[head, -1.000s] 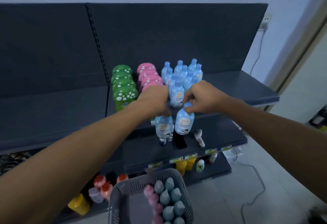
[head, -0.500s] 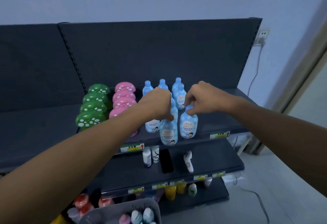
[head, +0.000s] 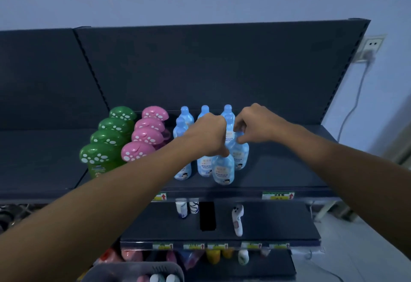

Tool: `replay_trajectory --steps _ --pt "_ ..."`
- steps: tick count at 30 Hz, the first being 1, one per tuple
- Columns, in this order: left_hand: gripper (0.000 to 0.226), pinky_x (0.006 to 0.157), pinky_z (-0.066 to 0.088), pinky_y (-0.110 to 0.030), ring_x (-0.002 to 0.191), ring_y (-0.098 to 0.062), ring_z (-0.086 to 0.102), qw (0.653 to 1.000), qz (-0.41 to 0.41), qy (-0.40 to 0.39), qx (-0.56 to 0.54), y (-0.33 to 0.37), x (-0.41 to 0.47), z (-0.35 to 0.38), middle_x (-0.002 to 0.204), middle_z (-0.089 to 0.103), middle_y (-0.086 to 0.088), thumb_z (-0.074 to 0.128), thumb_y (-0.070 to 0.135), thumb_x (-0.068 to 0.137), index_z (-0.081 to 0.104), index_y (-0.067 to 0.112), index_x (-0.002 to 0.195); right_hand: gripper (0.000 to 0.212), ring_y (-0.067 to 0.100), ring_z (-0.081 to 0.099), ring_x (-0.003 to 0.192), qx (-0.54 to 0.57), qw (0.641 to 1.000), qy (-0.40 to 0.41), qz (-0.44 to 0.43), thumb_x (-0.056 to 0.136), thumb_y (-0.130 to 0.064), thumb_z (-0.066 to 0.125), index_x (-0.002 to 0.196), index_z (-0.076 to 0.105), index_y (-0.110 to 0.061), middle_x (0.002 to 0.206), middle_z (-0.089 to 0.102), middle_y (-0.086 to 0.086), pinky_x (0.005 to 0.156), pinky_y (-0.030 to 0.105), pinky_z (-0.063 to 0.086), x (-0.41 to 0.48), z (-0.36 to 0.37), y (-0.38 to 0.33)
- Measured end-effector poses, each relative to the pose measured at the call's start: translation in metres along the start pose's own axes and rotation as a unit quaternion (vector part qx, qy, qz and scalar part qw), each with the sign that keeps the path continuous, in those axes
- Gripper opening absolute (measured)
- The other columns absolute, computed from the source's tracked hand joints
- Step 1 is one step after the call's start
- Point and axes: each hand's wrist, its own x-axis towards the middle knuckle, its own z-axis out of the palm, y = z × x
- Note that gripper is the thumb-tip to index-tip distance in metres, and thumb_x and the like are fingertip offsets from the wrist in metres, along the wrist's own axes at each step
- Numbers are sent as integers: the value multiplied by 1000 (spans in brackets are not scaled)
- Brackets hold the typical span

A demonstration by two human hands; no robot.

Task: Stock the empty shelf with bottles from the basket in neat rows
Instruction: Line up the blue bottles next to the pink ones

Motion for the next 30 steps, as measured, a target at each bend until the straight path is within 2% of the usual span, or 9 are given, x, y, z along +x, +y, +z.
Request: replay_trajectory --steps 2,7,10,13,16,18,22,26,30 --pt "28 71 60 -37 79 -19 68 1000 -3 3 1 3 7 3 77 69 -4 84 34 75 69 10 77 24 9 63 74 3 1000 1 -8 69 -29 82 91 73 -29 75 60 -16 63 27 51 8 2 6" --pt "28 66 58 -32 76 -14 66 1000 -2 8 -1 6 24 9 76 71 2 86 36 73 69 14 78 25 7 56 72 26 999 -2 -18 71 -29 82 92 67 -32 75 57 -14 64 27 46 25 10 18" --pt "33 68 56 -32 76 -13 63 1000 6 15 6 9 31 12 76 70 4 86 35 72 55 24 66 25 7 57 73 42 999 -3 -19 70 -30 83 87 65 -33 78 59 -13 62 26 45 32 13 22" --pt "27 67 53 -32 77 -12 57 1000 2 21 8 12 37 16 81 68 2 85 35 72 65 18 78 30 7 56 68 47 999 -2 -25 69 -29 84 69 54 -33 73 57 -14 57 25 43 36 15 23" --pt "30 59 41 -26 68 -8 49 1000 3 25 9 13 41 19 78 61 5 85 36 73 66 15 85 36 7 56 66 57 998 -5 -22 70 -28 86 65 50 -32 71 57 -13 57 28 46 39 16 24" --pt "31 64 48 -29 73 -11 54 1000 4 26 9 13 44 21 82 64 4 85 35 73 65 15 86 38 6 53 63 54 998 -6 -22 71 -27 86 64 48 -31 69 55 -13 55 27 44 41 18 24" --pt "29 75 57 -36 84 -15 62 1000 2 29 1 14 49 23 86 70 2 85 34 73 69 14 86 39 6 52 60 51 998 -8 -20 72 -25 86 63 49 -29 68 55 -12 54 27 42 44 19 27" --pt "32 70 55 -32 83 -13 61 999 -15 33 -23 12 54 27 80 69 3 87 38 71 73 14 87 33 9 56 63 58 998 -9 -17 73 -17 83 64 53 -27 70 57 -11 56 27 48 49 20 29" --pt "32 60 43 -27 85 -13 57 998 -33 42 -41 10 56 32 71 63 5 87 42 69 73 15 80 27 6 62 70 66 998 -21 -14 74 -19 86 71 60 -29 76 61 -13 60 23 48 53 21 31"
